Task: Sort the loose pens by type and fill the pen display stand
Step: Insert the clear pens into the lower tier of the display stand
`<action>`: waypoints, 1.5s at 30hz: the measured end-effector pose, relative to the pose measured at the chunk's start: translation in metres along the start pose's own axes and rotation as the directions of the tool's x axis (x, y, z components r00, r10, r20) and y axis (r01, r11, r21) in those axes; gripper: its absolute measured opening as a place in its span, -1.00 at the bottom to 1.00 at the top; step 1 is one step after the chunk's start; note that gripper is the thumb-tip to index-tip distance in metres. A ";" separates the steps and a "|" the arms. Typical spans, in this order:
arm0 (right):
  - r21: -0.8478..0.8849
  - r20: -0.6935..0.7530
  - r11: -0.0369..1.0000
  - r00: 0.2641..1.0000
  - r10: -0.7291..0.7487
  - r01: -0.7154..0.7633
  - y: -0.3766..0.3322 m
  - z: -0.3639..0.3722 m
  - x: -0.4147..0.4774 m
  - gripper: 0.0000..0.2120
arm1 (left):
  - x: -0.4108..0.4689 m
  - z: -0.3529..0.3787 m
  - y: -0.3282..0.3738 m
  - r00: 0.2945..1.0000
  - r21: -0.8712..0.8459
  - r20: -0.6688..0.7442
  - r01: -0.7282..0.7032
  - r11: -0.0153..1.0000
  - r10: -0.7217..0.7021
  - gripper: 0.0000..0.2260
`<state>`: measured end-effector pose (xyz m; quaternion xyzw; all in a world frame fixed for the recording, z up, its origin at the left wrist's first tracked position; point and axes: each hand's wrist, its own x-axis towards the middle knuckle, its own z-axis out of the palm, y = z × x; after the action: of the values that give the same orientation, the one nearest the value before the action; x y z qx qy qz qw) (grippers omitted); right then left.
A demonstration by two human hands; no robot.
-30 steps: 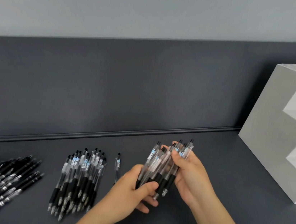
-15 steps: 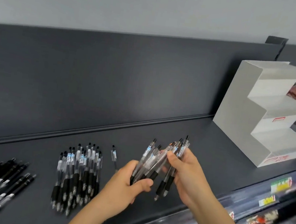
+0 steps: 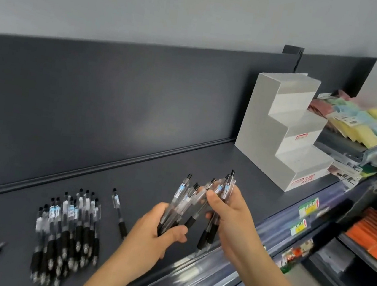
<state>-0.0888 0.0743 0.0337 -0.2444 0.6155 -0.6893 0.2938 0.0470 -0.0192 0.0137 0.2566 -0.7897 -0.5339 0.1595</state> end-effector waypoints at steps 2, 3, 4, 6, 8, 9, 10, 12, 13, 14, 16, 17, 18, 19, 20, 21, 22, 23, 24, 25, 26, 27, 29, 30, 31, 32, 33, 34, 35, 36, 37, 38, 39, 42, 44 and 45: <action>0.005 -0.010 1.000 1.000 -0.020 0.020 -0.004 -0.008 0.001 -0.87 | 0.004 0.006 0.005 1.000 0.005 0.008 -0.013 1.000 0.012 -0.85; 0.013 -0.016 0.999 0.999 -0.032 0.032 -0.005 -0.013 0.001 -0.86 | 0.006 0.011 0.009 1.000 0.007 0.015 -0.022 1.000 0.022 -0.85; 0.017 -0.020 0.999 0.999 -0.042 0.042 -0.007 -0.019 0.001 -0.84 | 0.009 0.016 0.012 0.999 0.013 0.021 -0.029 0.999 0.029 -0.85; 0.014 -0.028 0.998 0.998 -0.055 0.055 -0.011 -0.034 0.001 -0.82 | 0.015 0.028 0.020 0.999 0.025 0.037 -0.040 0.999 0.039 -0.85; 0.017 -0.047 0.998 0.998 -0.052 0.053 -0.016 -0.053 0.000 -0.84 | 0.020 0.043 0.029 0.997 0.023 0.058 -0.049 0.999 0.047 -0.87; 0.023 -0.061 0.998 0.997 -0.049 0.051 -0.019 -0.063 -0.001 -0.85 | 0.024 0.051 0.034 0.996 0.024 0.066 -0.056 0.998 0.054 -0.88; 0.033 -0.080 0.998 0.996 -0.047 0.050 -0.020 -0.075 -0.001 -0.87 | 0.027 0.061 0.040 0.996 0.028 0.065 -0.066 0.997 0.064 -0.89; 0.051 -0.121 0.997 0.992 -0.042 0.049 -0.022 -0.099 -0.002 -0.90 | 0.032 0.081 0.051 0.995 0.038 0.045 -0.090 0.995 0.088 -0.92; 0.062 -0.136 0.997 0.990 -0.043 0.052 -0.024 -0.112 -0.002 -0.92 | 0.036 0.092 0.057 0.995 0.034 0.040 -0.096 0.995 0.094 -0.92; 0.076 -0.145 0.995 0.988 -0.046 0.057 -0.025 -0.125 -0.002 -0.92 | 0.039 0.104 0.063 0.994 0.035 0.042 -0.099 0.994 0.097 -0.93; 0.104 -0.138 0.993 0.990 -0.039 0.054 -0.027 -0.153 -0.001 -0.91 | 0.045 0.130 0.074 0.994 0.066 0.043 -0.098 0.993 0.096 -0.93; 0.111 -0.131 0.993 0.991 -0.032 0.046 -0.028 -0.168 -0.001 -0.90 | 0.047 0.144 0.081 0.995 0.076 0.037 -0.093 0.993 0.091 -0.93; 0.113 -0.128 0.993 0.991 -0.027 0.042 -0.030 -0.184 0.000 -0.90 | 0.050 0.159 0.087 0.996 0.080 0.032 -0.088 0.993 0.086 -0.93; 0.108 -0.128 0.993 0.991 -0.026 0.040 -0.031 -0.200 0.001 -0.91 | 0.053 0.174 0.092 0.996 0.086 0.026 -0.082 0.993 0.080 -0.93; 0.101 -0.125 0.994 0.992 -0.029 0.042 -0.033 -0.216 0.003 -0.91 | 0.056 0.189 0.099 0.997 0.096 0.020 -0.073 0.993 0.071 -0.94; 0.094 -0.116 0.995 0.993 -0.032 0.043 -0.035 -0.231 0.004 -0.91 | 0.059 0.204 0.104 0.999 0.107 0.010 -0.053 0.993 0.052 -0.93; 0.096 -0.104 0.995 0.994 -0.030 0.040 -0.037 -0.245 0.006 -0.90 | 0.062 0.218 0.109 1.000 0.111 0.000 -0.028 0.993 0.029 -0.91; 0.106 -0.093 0.994 0.995 -0.024 0.033 -0.039 -0.258 0.007 -0.90 | 0.065 0.231 0.113 1.000 0.106 -0.007 0.000 0.994 0.001 -0.88; 0.119 -0.085 0.993 0.996 -0.011 0.022 -0.041 -0.271 0.008 -0.90 | 0.067 0.244 0.117 1.000 0.093 -0.009 0.021 0.995 -0.020 -0.85; 0.132 -0.084 0.991 0.996 0.003 0.008 -0.042 -0.282 0.009 -0.89 | 0.070 0.256 0.121 0.999 0.086 -0.011 0.033 0.996 -0.033 -0.83; 0.136 -0.083 0.991 0.996 0.013 -0.001 -0.043 -0.292 0.011 -0.89 | 0.072 0.266 0.125 0.999 0.087 -0.011 0.041 0.995 -0.041 -0.84; 0.132 -0.079 0.991 0.997 0.019 -0.008 -0.043 -0.302 0.012 -0.90 | 0.073 0.275 0.128 0.999 0.088 -0.013 0.045 0.995 -0.044 -0.85; 0.114 -0.083 0.993 0.996 0.037 -0.028 -0.045 -0.318 0.015 -0.91 | 0.077 0.289 0.136 0.999 0.078 -0.026 0.046 0.996 -0.044 -0.87; 0.107 -0.085 0.993 0.995 0.051 -0.042 -0.046 -0.325 0.017 -0.91 | 0.080 0.294 0.140 0.998 0.074 -0.039 0.047 0.996 -0.044 -0.88; 0.110 -0.084 0.993 0.994 0.063 -0.054 -0.046 -0.331 0.020 -0.90 | 0.083 0.298 0.142 0.997 0.077 -0.055 0.050 0.996 -0.046 -0.88; 0.123 -0.076 0.990 0.995 0.071 -0.061 -0.046 -0.336 0.024 -0.89 | 0.086 0.302 0.144 0.997 0.076 -0.069 0.050 0.996 -0.044 -0.89; 0.139 -0.062 0.988 0.995 0.074 -0.065 -0.047 -0.341 0.029 -0.87 | 0.090 0.304 0.146 0.996 0.075 -0.083 0.049 0.996 -0.042 -0.90; 0.150 -0.048 0.986 0.996 0.075 -0.067 -0.047 -0.345 0.034 -0.85 | 0.093 0.306 0.148 0.995 0.067 -0.096 0.042 0.997 -0.036 -0.91; 0.155 -0.038 0.985 0.996 0.080 -0.073 -0.047 -0.347 0.039 -0.85 | 0.096 0.308 0.149 0.994 0.057 -0.104 0.035 0.998 -0.029 -0.92; 0.150 -0.028 0.986 0.996 0.083 -0.077 -0.046 -0.350 0.044 -0.85 | 0.100 0.309 0.150 0.994 0.046 -0.111 0.027 0.999 -0.022 -0.92; 0.138 -0.013 0.988 0.997 0.078 -0.075 -0.046 -0.352 0.050 -0.86 | 0.105 0.309 0.152 0.993 0.038 -0.118 0.019 0.999 -0.015 -0.92; 0.130 0.009 0.989 0.998 0.068 -0.069 -0.046 -0.352 0.056 -0.87 | 0.111 0.309 0.152 0.992 0.041 -0.130 0.010 0.999 -0.004 -0.92; 0.132 0.030 0.989 0.998 0.061 -0.064 -0.048 -0.352 0.062 -0.88 | 0.117 0.308 0.152 0.989 0.053 -0.145 -0.003 0.999 0.011 -0.92; 0.182 0.062 0.980 0.996 0.064 -0.074 -0.054 -0.351 0.083 -0.90 | 0.138 0.301 0.151 0.981 0.069 -0.184 -0.047 0.996 0.059 -0.93; 0.158 0.058 0.985 0.996 0.060 -0.069 -0.058 -0.350 0.098 -0.93 | 0.150 0.293 0.153 0.976 0.053 -0.207 -0.052 0.997 0.062 -0.94; 0.140 0.060 0.989 0.997 0.045 -0.053 -0.060 -0.350 0.107 -0.92 | 0.157 0.288 0.154 0.974 0.052 -0.217 -0.054 0.997 0.064 -0.95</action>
<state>-0.4148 0.2496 0.0480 -0.2272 0.5623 -0.7165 0.3447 -0.2687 0.1552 0.0433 0.2938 -0.7867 -0.4792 0.2553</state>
